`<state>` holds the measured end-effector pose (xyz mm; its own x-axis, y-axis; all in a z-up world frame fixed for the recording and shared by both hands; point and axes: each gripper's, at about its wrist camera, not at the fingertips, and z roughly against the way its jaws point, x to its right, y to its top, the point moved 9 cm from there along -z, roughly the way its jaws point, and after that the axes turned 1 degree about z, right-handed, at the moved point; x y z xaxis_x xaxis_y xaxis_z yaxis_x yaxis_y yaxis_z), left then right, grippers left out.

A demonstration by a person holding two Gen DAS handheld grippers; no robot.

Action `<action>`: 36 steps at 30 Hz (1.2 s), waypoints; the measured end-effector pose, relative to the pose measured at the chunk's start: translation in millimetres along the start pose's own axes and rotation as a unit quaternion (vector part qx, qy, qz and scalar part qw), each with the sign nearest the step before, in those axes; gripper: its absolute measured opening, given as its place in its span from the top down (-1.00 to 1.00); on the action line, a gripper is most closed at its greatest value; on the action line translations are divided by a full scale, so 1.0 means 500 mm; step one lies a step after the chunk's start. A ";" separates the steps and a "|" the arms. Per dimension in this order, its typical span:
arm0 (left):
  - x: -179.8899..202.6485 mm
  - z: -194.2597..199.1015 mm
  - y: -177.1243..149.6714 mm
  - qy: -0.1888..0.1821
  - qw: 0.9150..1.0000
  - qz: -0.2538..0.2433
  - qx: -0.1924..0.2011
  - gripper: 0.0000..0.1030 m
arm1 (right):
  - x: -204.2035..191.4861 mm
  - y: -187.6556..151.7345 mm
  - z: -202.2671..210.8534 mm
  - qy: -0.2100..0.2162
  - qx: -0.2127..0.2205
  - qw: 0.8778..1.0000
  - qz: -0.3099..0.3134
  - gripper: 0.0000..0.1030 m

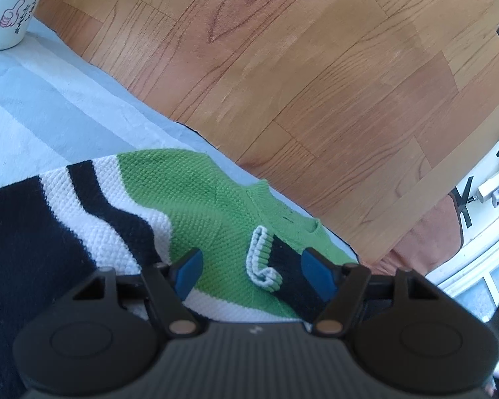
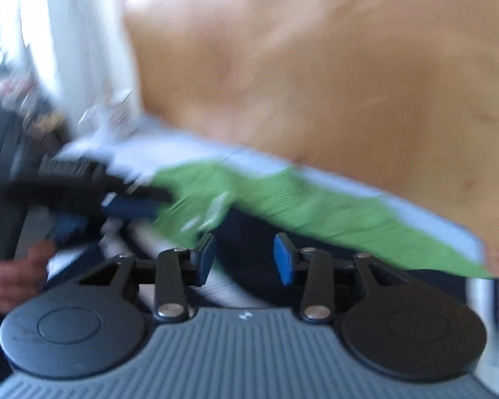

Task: Fold small clothes

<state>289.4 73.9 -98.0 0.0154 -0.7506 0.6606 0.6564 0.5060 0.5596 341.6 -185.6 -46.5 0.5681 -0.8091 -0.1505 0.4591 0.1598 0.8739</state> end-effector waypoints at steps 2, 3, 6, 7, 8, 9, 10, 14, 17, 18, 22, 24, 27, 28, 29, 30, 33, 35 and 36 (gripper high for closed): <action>0.008 -0.002 -0.004 -0.003 1.000 -0.010 -0.001 -0.30 | 0.071 -0.009 0.037 -0.034 0.019 0.998 -0.048 0.20; 0.013 -0.003 -0.007 -0.005 1.000 -0.016 -0.002 -0.30 | 0.101 -0.027 0.053 -0.050 0.018 0.996 -0.069 0.20; 0.026 -0.011 -0.018 0.001 0.999 -0.042 -0.009 -0.30 | 0.181 -0.098 0.086 -0.093 0.005 0.988 -0.123 0.21; 0.028 -0.014 -0.022 0.006 0.999 -0.049 -0.011 -0.30 | 0.204 -0.122 0.094 -0.108 0.000 0.985 -0.132 0.21; 0.028 -0.019 -0.025 0.014 0.998 -0.056 -0.014 -0.31 | 0.225 -0.151 0.100 -0.134 -0.012 0.982 -0.132 0.23; 0.027 -0.025 -0.029 0.023 0.997 -0.065 -0.018 -0.31 | 0.243 -0.183 0.104 -0.170 -0.030 0.977 -0.125 0.29; 0.026 -0.030 -0.032 0.033 0.997 -0.074 -0.020 -0.31 | 0.259 -0.202 0.115 -0.184 -0.016 0.975 -0.127 0.05; 0.035 -0.032 -0.046 0.055 0.992 -0.115 -0.018 -0.31 | 0.268 -0.204 0.136 -0.181 -0.003 0.971 -0.158 0.07; 0.037 -0.031 -0.050 0.060 0.990 -0.124 -0.016 -0.32 | 0.239 -0.180 0.158 -0.187 0.012 0.975 -0.123 0.14; 0.037 -0.031 -0.050 0.059 0.990 -0.125 -0.016 -0.32 | 0.230 -0.169 0.160 -0.183 0.020 0.976 -0.115 0.14; 0.039 -0.033 -0.053 0.065 0.989 -0.133 -0.015 -0.33 | 0.168 -0.112 0.134 -0.148 0.034 0.984 -0.093 0.22; 0.040 -0.034 -0.054 0.066 0.988 -0.135 -0.016 -0.33 | 0.137 -0.086 0.091 -0.121 0.025 0.989 -0.081 0.36; 0.038 -0.035 -0.054 0.064 0.989 -0.136 -0.018 -0.33 | 0.102 -0.067 0.020 -0.086 0.003 0.994 -0.072 0.53; 0.038 -0.035 -0.054 0.063 0.989 -0.136 -0.018 -0.34 | 0.099 -0.069 -0.001 -0.085 -0.007 0.994 -0.070 0.55; 0.037 -0.035 -0.054 0.063 0.988 -0.136 -0.019 -0.34 | 0.099 -0.077 -0.020 -0.087 -0.021 0.994 -0.067 0.56; 0.037 -0.035 -0.054 0.063 0.988 -0.137 -0.019 -0.34 | 0.099 -0.092 -0.032 -0.087 -0.039 0.993 -0.069 0.56; 0.037 -0.036 -0.055 0.063 0.988 -0.138 -0.019 -0.34 | 0.091 -0.130 -0.008 -0.089 -0.035 0.994 -0.053 0.56; 0.037 -0.037 -0.055 0.064 0.988 -0.140 -0.019 -0.36 | 0.086 -0.144 0.022 -0.094 -0.027 0.994 -0.045 0.56; 0.038 -0.038 -0.056 0.065 0.988 -0.141 -0.019 -0.36 | 0.085 -0.150 0.028 -0.096 -0.029 0.994 -0.044 0.56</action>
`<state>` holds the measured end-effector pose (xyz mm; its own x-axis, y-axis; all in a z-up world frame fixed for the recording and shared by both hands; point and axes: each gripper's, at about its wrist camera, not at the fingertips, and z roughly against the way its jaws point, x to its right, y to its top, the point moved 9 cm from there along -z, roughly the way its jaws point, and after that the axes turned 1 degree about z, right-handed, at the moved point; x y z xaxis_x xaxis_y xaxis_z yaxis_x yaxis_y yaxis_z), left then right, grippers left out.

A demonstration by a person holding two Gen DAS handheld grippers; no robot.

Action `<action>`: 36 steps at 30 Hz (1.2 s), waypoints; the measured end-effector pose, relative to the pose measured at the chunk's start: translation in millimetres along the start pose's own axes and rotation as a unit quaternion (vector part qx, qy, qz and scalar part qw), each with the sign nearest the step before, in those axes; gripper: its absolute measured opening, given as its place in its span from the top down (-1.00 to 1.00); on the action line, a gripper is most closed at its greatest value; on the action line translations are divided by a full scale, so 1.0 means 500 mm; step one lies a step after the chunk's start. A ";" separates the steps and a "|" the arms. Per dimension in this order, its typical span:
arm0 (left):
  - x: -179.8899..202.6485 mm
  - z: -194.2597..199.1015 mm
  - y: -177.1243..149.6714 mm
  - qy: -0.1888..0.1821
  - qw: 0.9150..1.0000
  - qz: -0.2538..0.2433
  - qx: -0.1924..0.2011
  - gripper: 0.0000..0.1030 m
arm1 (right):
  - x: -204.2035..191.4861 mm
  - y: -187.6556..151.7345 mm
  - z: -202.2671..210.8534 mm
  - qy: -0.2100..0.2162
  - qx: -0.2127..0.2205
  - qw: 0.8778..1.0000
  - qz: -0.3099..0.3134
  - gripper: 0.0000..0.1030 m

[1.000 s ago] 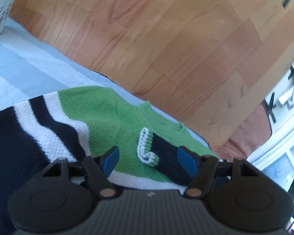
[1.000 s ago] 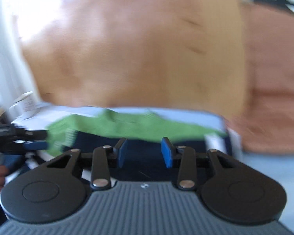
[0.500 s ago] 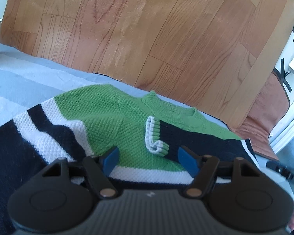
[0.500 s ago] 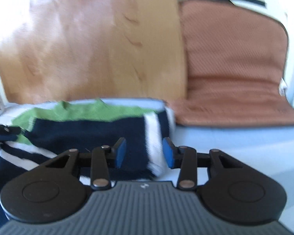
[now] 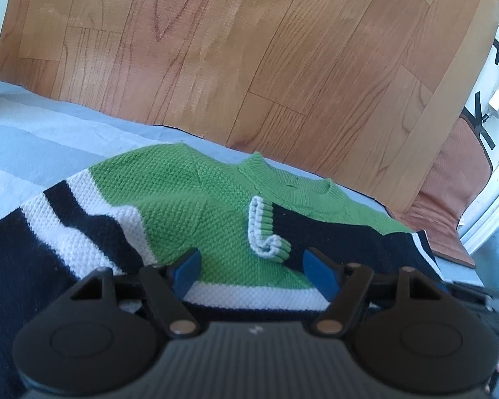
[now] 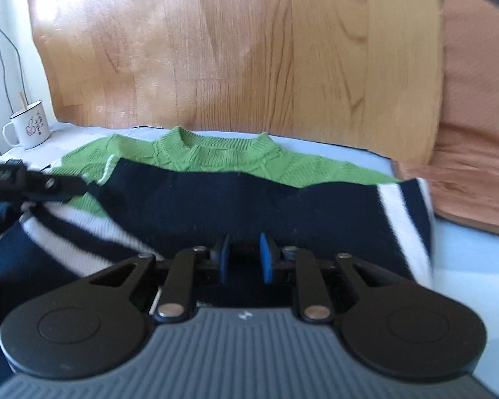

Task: Fold small clothes

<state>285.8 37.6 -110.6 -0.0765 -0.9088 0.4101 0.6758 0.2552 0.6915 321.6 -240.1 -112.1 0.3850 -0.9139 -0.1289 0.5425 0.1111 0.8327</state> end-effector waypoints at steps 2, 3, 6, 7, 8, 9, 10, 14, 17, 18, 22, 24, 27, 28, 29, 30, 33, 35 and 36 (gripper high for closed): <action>0.000 0.008 0.002 -0.002 1.000 0.002 0.004 -0.36 | 0.004 -0.003 0.010 -0.011 0.000 1.000 -0.002 0.55; -0.002 0.019 0.005 -0.004 1.000 0.007 0.008 -0.36 | 0.003 0.002 0.021 -0.015 0.004 1.000 -0.007 0.54; -0.016 0.102 0.036 -0.029 0.997 0.050 0.049 -0.36 | -0.021 0.037 0.091 0.018 0.083 0.996 -0.020 0.53; -0.023 0.149 0.049 -0.043 0.994 0.066 0.072 -0.36 | -0.031 0.042 0.103 0.028 0.096 0.995 -0.021 0.53; -0.030 0.193 0.056 -0.053 0.992 0.074 0.093 -0.36 | -0.038 0.039 0.098 0.033 0.091 0.995 -0.021 0.52; -0.038 0.242 0.058 -0.056 0.989 0.072 0.114 -0.36 | -0.045 0.027 0.078 0.032 0.067 0.997 -0.020 0.49; -0.047 0.295 0.054 -0.051 0.988 0.061 0.135 -0.36 | -0.050 0.005 0.044 0.025 0.026 0.999 -0.010 0.49; -0.097 0.496 0.006 -0.007 0.980 0.003 0.199 -0.39 | -0.084 -0.011 -0.012 0.004 -0.013 1.000 0.023 0.45; -0.139 0.624 -0.033 0.015 0.972 -0.010 0.234 -0.40 | -0.188 0.027 0.013 0.061 0.034 0.995 0.071 0.44; -0.155 0.662 -0.047 0.019 0.969 -0.008 0.244 -0.40 | -0.236 0.036 0.022 0.077 0.043 0.991 0.103 0.44; -0.207 0.772 -0.096 0.038 0.958 0.012 0.283 -0.40 | -0.468 0.034 0.043 0.176 0.063 0.950 0.248 0.38; -0.227 0.808 -0.122 0.043 0.954 0.025 0.295 -0.40 | -0.578 0.017 0.033 0.223 0.053 0.925 0.304 0.37; -0.253 0.851 -0.152 0.052 0.950 0.035 0.307 -0.40 | -0.723 -0.016 -0.001 0.277 0.035 0.887 0.367 0.34; -0.262 0.865 -0.159 0.059 0.948 0.036 0.310 -0.40 | -0.764 -0.032 -0.015 0.285 0.030 0.873 0.395 0.25; -0.272 0.881 -0.166 0.066 0.947 0.038 0.313 -0.40 | -0.801 -0.050 -0.035 0.282 0.026 0.857 0.431 0.16; -0.281 0.896 -0.170 0.070 0.945 0.040 0.316 -0.40 | -0.830 -0.064 -0.055 0.269 0.022 0.844 0.464 0.01; -0.309 0.928 -0.184 0.077 0.943 0.052 0.320 -0.40 | -0.870 -0.091 -0.128 0.204 0.035 0.814 0.542 -0.02; -0.320 0.935 -0.188 0.079 0.942 0.056 0.321 -0.40 | -0.880 -0.078 -0.158 0.207 0.017 0.820 0.532 0.61; -0.322 0.935 -0.188 0.079 0.942 0.057 0.321 -0.40 | -0.885 -0.062 -0.165 0.211 0.015 0.835 0.509 0.76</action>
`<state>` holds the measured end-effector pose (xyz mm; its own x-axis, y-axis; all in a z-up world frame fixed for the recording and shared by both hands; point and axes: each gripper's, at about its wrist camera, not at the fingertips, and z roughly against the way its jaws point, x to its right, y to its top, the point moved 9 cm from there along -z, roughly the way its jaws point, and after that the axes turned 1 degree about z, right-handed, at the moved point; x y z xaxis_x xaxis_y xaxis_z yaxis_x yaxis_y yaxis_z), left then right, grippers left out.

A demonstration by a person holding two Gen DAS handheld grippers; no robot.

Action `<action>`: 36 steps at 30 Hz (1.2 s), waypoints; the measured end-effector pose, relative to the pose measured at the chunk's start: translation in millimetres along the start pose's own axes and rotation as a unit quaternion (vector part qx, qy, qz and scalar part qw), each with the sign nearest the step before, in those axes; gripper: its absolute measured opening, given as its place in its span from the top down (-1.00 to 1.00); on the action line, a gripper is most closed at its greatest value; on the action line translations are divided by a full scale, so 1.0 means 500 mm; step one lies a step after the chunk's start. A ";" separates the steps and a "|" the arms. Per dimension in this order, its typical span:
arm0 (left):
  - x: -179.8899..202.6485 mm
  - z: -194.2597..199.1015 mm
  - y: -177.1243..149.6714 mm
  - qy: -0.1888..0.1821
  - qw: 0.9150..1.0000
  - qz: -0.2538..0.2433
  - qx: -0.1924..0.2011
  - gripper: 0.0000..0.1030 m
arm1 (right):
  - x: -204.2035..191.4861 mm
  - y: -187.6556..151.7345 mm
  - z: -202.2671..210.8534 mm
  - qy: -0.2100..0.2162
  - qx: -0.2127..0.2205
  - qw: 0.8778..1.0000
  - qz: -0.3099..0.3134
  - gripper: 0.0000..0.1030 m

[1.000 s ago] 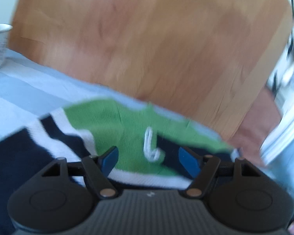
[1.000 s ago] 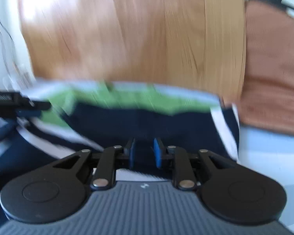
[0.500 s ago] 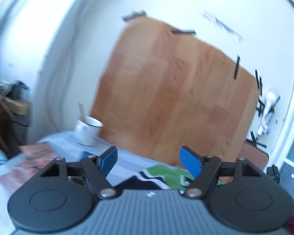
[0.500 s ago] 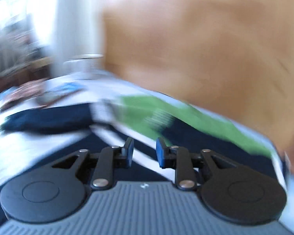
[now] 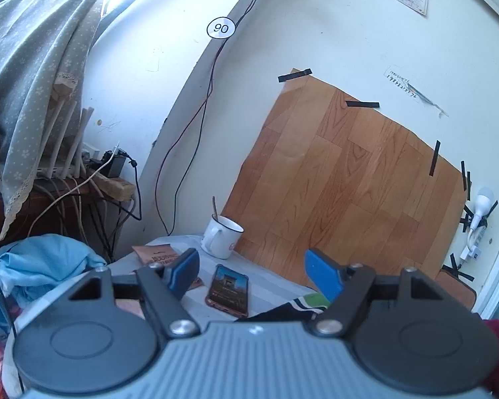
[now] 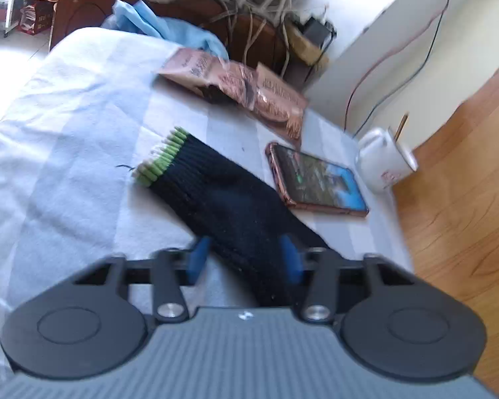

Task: Fold small clothes

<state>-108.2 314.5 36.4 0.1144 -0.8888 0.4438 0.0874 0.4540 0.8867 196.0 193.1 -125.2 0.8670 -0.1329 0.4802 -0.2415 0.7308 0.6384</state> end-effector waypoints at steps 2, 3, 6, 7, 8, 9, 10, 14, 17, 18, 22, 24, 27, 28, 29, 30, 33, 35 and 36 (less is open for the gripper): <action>0.006 -0.014 0.000 -0.008 1.000 0.001 -0.003 -0.40 | 0.046 0.031 0.011 -0.013 0.040 0.998 -0.048 0.77; 0.015 -0.024 -0.003 -0.015 1.000 0.002 -0.005 -0.40 | 0.076 0.048 0.026 -0.024 0.060 0.995 -0.078 0.77; 0.050 -0.076 -0.012 -0.040 0.999 0.008 -0.023 -0.40 | 0.238 0.069 0.094 -0.074 0.125 0.969 -0.199 0.77; 0.065 -0.097 -0.015 -0.048 0.998 0.009 -0.030 -0.40 | 0.299 0.045 0.124 -0.108 0.084 0.964 -0.228 0.77; 0.083 -0.122 -0.019 -0.056 0.998 0.008 -0.039 -0.40 | 0.363 0.032 0.170 -0.134 0.106 0.947 -0.272 0.77; 0.105 -0.149 -0.024 -0.064 0.997 0.007 -0.047 -0.40 | 0.424 0.007 0.229 -0.160 0.129 0.926 -0.317 0.76; 0.125 -0.177 -0.030 -0.071 0.996 0.006 -0.056 -0.40 | 0.475 -0.027 0.280 -0.184 0.143 0.904 -0.358 0.76; 0.219 -0.317 -0.066 -0.100 0.989 0.013 -0.106 -0.40 | 0.578 -0.239 0.466 -0.269 0.178 0.807 -0.495 0.76; 0.278 -0.442 -0.113 -0.111 0.983 0.012 -0.148 -0.40 | 0.556 -0.405 0.519 -0.281 0.173 0.764 -0.555 0.76; 0.301 -0.491 -0.134 -0.113 0.980 0.010 -0.165 -0.40 | 0.539 -0.459 0.519 -0.280 0.166 0.750 -0.575 0.75; 0.382 -0.679 -0.252 -0.113 0.958 0.006 -0.262 -0.40 | 0.466 -0.627 0.468 -0.234 0.144 0.690 -0.670 0.75; 0.414 -0.749 -0.309 -0.110 0.947 0.002 -0.303 -0.40 | 0.439 -0.678 0.455 -0.218 0.147 0.666 -0.698 0.75; 0.452 -0.810 -0.375 -0.102 0.936 -0.016 -0.335 -0.15 | 0.435 -0.696 0.475 -0.204 0.166 0.660 -0.703 0.75; 0.461 -0.822 -0.393 -0.094 0.936 -0.030 -0.338 0.20 | 0.439 -0.685 0.482 -0.196 0.186 0.663 -0.698 0.75; 0.464 -0.829 -0.406 -0.082 0.937 -0.045 -0.337 0.82 | 0.441 -0.674 0.515 -0.193 0.211 0.670 -0.685 0.75; 0.464 -0.829 -0.408 -0.080 0.940 -0.052 -0.327 0.81 | 0.441 -0.657 0.542 -0.191 0.234 0.681 -0.668 0.75; 0.461 -0.817 -0.388 -0.072 0.954 -0.078 -0.282 0.81 | 0.418 -0.654 0.555 -0.194 0.229 0.696 -0.652 0.72; 0.456 -0.817 -0.384 -0.065 0.957 -0.084 -0.271 0.81 | 0.390 -0.703 0.518 -0.213 0.134 0.706 -0.662 0.60; 0.454 -0.823 -0.391 -0.061 0.955 -0.084 -0.276 0.81 | 0.372 -0.721 0.509 -0.227 0.090 0.715 -0.655 0.49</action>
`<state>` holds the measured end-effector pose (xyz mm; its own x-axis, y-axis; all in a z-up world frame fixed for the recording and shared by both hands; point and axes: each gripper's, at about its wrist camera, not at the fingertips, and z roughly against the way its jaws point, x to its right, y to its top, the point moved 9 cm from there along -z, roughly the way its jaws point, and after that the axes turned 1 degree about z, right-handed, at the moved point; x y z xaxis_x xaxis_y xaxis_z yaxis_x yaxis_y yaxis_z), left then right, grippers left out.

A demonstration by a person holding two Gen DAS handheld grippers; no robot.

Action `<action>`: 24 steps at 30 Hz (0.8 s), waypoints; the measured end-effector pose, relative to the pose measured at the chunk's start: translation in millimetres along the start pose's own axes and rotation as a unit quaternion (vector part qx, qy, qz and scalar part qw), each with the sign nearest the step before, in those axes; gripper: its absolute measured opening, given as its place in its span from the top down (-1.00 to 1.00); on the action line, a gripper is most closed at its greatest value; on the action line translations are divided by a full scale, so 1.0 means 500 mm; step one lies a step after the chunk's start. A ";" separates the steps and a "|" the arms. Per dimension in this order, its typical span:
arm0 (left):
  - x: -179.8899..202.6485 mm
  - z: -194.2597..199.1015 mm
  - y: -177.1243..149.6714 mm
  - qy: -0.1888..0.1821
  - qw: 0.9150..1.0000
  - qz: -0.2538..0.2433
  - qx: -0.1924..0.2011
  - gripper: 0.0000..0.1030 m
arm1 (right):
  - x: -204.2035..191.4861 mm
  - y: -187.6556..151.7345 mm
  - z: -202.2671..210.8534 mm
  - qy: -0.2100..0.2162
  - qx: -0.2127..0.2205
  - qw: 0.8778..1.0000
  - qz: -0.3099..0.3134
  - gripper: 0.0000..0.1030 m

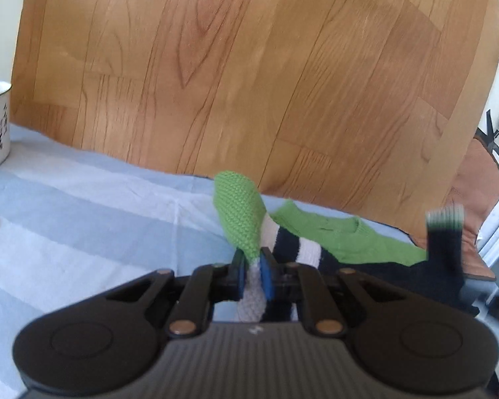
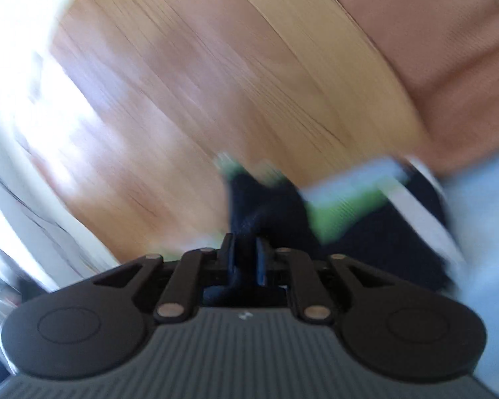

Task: Fold small clothes

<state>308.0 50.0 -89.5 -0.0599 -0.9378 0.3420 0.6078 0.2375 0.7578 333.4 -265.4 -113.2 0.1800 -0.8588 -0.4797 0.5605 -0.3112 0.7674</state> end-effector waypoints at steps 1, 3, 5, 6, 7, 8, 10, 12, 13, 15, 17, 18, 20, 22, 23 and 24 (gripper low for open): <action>-0.003 -0.006 -0.006 0.009 1.000 -0.002 -0.008 0.81 | 0.014 -0.012 0.009 -0.019 -0.004 1.000 0.013 0.41; -0.012 -0.018 -0.015 0.024 0.999 0.000 -0.022 0.81 | 0.031 -0.005 0.038 -0.016 0.017 1.000 -0.006 0.32; -0.024 -0.019 -0.015 0.020 0.999 0.022 -0.027 0.80 | 0.046 0.021 0.059 -0.002 0.040 0.998 -0.040 0.14; -0.030 -0.021 -0.016 0.019 0.999 0.032 -0.031 0.79 | 0.053 0.032 0.062 0.001 0.044 0.998 -0.055 0.07; -0.038 -0.022 -0.014 0.020 0.998 0.042 -0.035 0.79 | 0.053 0.047 0.055 0.004 0.041 0.997 -0.066 0.07; -0.044 -0.023 -0.015 0.018 0.998 0.051 -0.035 0.79 | 0.051 0.054 0.040 0.007 0.039 0.997 -0.070 0.07; -0.047 -0.022 -0.017 0.014 0.998 0.056 -0.036 0.78 | 0.055 0.063 0.020 0.010 0.032 0.997 -0.075 0.05; -0.044 -0.019 -0.016 0.016 0.998 0.050 -0.034 0.78 | 0.058 0.057 0.013 0.008 0.021 0.996 -0.087 0.02; -0.043 -0.017 -0.016 0.017 0.998 0.047 -0.034 0.78 | 0.058 0.054 0.010 0.009 0.019 0.996 -0.089 0.04; -0.043 -0.015 -0.016 0.014 0.998 0.049 -0.033 0.78 | 0.052 0.049 0.006 -0.012 0.014 0.998 -0.061 0.79; -0.041 -0.002 -0.008 -0.008 0.998 0.064 -0.023 0.78 | 0.037 0.068 0.010 -0.013 0.029 0.999 -0.043 0.78; -0.039 0.005 0.000 -0.023 0.997 0.072 -0.011 0.78 | 0.033 0.091 0.016 -0.001 0.049 0.998 -0.044 0.78; -0.030 0.030 0.017 -0.044 0.996 0.076 0.022 0.78 | 0.028 0.141 0.042 0.044 0.106 0.992 -0.058 0.78; -0.024 0.029 0.017 -0.028 0.997 0.060 0.028 0.78 | 0.038 0.172 0.062 0.074 0.144 0.984 -0.074 0.75; -0.027 0.014 0.007 -0.005 0.999 0.050 0.013 0.78 | 0.051 0.170 0.055 0.064 0.139 0.985 -0.075 0.74; -0.034 -0.007 -0.004 0.025 0.999 0.042 -0.010 0.77 | 0.069 0.157 0.040 0.032 0.121 0.990 -0.068 0.68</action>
<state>310.6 64.6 -99.0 0.0307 -0.9262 0.3758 0.6242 0.3114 0.7165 367.4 -327.4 -61.1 0.1718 -0.7772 -0.6053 0.3738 -0.5171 0.7700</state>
